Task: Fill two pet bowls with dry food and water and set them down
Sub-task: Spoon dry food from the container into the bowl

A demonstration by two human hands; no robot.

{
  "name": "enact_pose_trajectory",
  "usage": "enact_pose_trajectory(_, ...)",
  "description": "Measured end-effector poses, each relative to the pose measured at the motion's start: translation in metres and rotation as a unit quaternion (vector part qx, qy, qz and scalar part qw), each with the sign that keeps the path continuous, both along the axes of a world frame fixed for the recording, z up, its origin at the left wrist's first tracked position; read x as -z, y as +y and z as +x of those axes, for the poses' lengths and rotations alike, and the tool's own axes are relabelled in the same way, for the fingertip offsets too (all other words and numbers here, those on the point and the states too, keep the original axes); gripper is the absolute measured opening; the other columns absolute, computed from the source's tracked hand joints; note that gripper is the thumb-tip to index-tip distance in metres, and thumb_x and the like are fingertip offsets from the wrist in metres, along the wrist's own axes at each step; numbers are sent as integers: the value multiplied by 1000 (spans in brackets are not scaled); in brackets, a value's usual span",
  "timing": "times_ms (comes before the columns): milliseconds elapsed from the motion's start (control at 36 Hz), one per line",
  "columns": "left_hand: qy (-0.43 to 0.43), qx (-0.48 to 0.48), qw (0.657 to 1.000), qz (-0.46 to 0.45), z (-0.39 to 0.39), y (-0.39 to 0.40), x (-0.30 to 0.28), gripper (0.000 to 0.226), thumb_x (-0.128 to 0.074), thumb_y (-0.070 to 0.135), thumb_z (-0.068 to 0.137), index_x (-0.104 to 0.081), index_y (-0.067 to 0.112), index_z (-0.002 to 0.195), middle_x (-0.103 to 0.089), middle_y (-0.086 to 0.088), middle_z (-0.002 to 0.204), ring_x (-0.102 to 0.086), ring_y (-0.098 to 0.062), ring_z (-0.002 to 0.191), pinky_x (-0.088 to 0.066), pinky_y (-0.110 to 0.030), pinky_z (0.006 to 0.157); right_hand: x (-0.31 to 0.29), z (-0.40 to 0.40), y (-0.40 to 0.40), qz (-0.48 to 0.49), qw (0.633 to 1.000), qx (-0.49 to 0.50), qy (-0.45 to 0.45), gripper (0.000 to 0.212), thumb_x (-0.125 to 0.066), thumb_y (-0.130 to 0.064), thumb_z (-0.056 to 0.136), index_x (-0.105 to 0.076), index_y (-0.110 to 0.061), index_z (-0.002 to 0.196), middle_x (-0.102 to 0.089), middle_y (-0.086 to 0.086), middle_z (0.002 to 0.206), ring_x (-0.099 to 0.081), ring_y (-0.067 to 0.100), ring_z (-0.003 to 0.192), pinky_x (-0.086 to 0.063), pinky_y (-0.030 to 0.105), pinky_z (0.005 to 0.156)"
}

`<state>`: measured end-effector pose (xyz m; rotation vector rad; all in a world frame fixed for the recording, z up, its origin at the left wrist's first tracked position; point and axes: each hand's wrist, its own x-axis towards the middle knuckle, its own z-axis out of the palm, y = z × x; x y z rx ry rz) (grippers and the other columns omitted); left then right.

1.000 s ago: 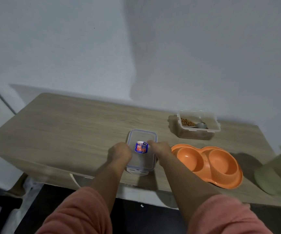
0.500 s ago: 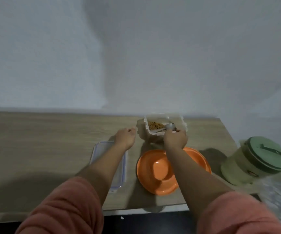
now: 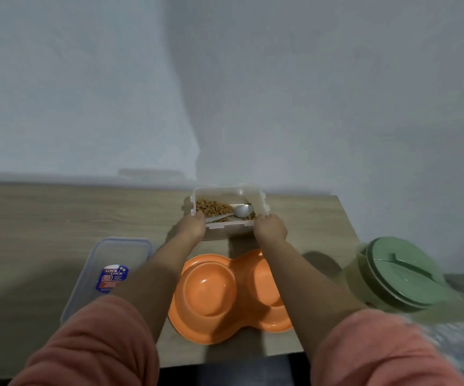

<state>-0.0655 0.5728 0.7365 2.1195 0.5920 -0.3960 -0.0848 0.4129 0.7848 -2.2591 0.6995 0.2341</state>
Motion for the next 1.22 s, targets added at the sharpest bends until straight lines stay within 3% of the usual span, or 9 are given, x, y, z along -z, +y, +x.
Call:
enact_pose_trajectory(361,-95,-156,980,-78,-64,-7,-34,42,-30,37,99,-53,12,123,-60,-14,114,-56,-31,104,-45,-40,94,-23,-22,-1,-11,993,-54,-104,38,-34,-16,99,-65,2,112,-62,22,120,-55,37,114,-43,34,90)
enact_pose_trajectory(528,-150,-222,922,-281,-103,15,-46,28,-42,33,87,-52,33,113,-65,-10,110,-63,-32,101,-50,-58,93,-47,-43,14,-19,980,-132,-145,36,-36,-15,98,-65,3,110,-63,23,116,-55,38,112,-43,35,90)
enact_pose_trajectory(611,-169,-266,861,-399,-131,22,-71,30,-49,20,94,-47,32,121,-63,-7,115,-62,-32,103,-56,-52,80,-57,-60,21,-28,969,-178,-169,35,-37,-14,98,-65,6,103,-64,25,112,-56,39,109,-42,35,88)
enact_pose_trajectory(806,-229,-302,811,-445,-191,43,-83,47,-53,30,96,-36,30,139,-58,-10,130,-59,-32,114,-58,-45,73,-70,-103,36,-13,958,-241,-156,32,-45,-16,92,-70,4,90,-69,20,89,-61,36,97,-45,33,77)
enact_pose_trajectory(889,-233,-298,827,-417,-213,53,-84,39,-45,41,98,-41,29,134,-59,-11,128,-57,-33,116,-53,-55,87,-81,-121,49,-67,954,-238,-168,30,-54,-20,88,-65,-2,109,-65,18,111,-56,34,110,-45,34,89)
enact_pose_trajectory(944,-220,-289,846,-390,-224,58,-82,46,-48,58,88,-44,37,128,-59,-10,130,-57,-35,117,-47,-63,93,-88,-131,61,-155,927,-243,-239,39,-57,-20,86,-57,-9,124,-53,14,122,-47,32,118,-43,36,93)
enact_pose_trajectory(1028,-198,-283,869,-355,-233,68,-79,83,-51,81,63,-34,44,136,-56,-8,132,-56,-38,117,-47,-67,88,-100,-141,85,-178,874,-350,-285,35,-57,-12,83,-62,-18,117,-50,7,117,-48,26,113,-45,35,87)
enact_pose_trajectory(1111,-220,-253,874,-352,-246,69,-98,60,-41,60,92,-25,36,145,-52,-10,137,-60,-34,111,-50,-65,85,-106,-152,110,-166,825,-503,-196,37,-57,-3,84,-68,-24,112,-51,5,117,-55,22,106,-44,28,81)
enact_pose_trajectory(1222,-230,-225,876,-360,-253,73,-101,56,-39,53,97,-23,36,147,-49,-11,141,-62,-28,106,-51,-62,86,-105,-163,130,-215,771,-579,-157,37,-58,-5,86,-66,-23,117,-50,7,117,-55,25,105,-45,30,87)
